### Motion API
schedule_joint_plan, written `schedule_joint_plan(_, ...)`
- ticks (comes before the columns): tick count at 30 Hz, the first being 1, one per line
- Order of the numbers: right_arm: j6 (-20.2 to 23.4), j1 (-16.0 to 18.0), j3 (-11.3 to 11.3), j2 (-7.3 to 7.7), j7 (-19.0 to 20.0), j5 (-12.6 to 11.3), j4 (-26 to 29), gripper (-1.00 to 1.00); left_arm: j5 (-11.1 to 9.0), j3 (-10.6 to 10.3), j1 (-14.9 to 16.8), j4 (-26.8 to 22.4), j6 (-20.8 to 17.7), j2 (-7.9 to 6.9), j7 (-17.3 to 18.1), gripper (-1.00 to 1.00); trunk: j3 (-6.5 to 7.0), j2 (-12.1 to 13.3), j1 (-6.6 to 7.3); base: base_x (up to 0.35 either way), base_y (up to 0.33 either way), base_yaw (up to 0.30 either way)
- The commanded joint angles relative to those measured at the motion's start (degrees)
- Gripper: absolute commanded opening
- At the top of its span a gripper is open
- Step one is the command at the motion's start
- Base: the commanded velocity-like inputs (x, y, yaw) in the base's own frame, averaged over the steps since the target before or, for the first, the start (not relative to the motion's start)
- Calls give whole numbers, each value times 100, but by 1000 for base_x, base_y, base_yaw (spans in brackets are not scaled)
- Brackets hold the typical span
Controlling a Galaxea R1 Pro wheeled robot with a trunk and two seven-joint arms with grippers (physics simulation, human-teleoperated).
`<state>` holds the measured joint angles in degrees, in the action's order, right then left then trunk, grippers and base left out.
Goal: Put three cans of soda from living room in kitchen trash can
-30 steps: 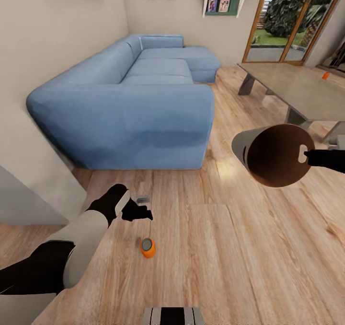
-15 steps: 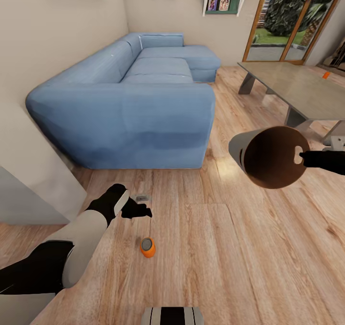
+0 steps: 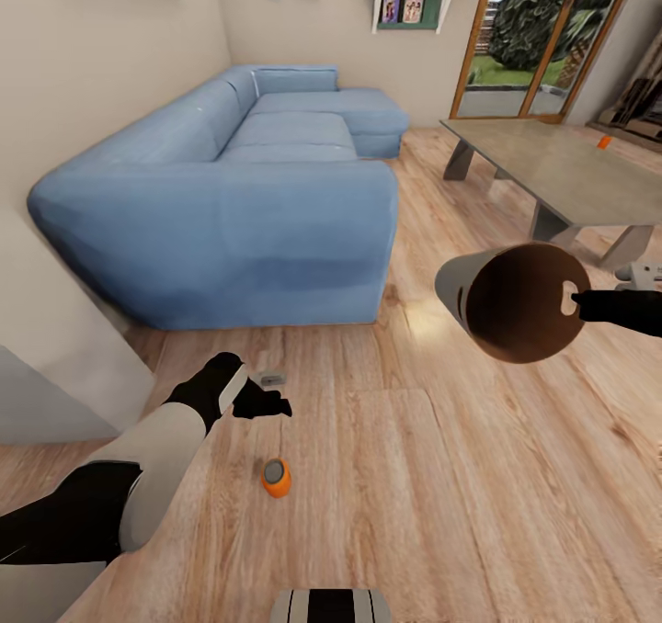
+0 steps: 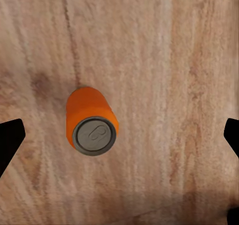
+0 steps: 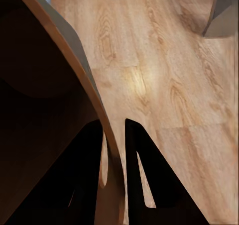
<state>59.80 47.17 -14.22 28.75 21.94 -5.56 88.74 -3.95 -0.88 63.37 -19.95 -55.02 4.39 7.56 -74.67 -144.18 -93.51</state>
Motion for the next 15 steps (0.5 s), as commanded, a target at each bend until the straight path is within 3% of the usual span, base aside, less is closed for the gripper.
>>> schedule_joint_plan(1,20,3,2,-3,20,-169,3,-100,0,0,0,0,0,0,0,100,4,0,1,0,133,-240)
schedule_joint_plan(8,20,-5,1,-16,21,-167,3,-100,0,0,0,0,1,-8,0,100,28,0,1,-4,246,-223)
schedule_joint_plan(15,20,-6,-1,-16,21,-163,7,-100,-6,0,0,-3,8,-15,0,100,35,0,1,-79,285,-55)
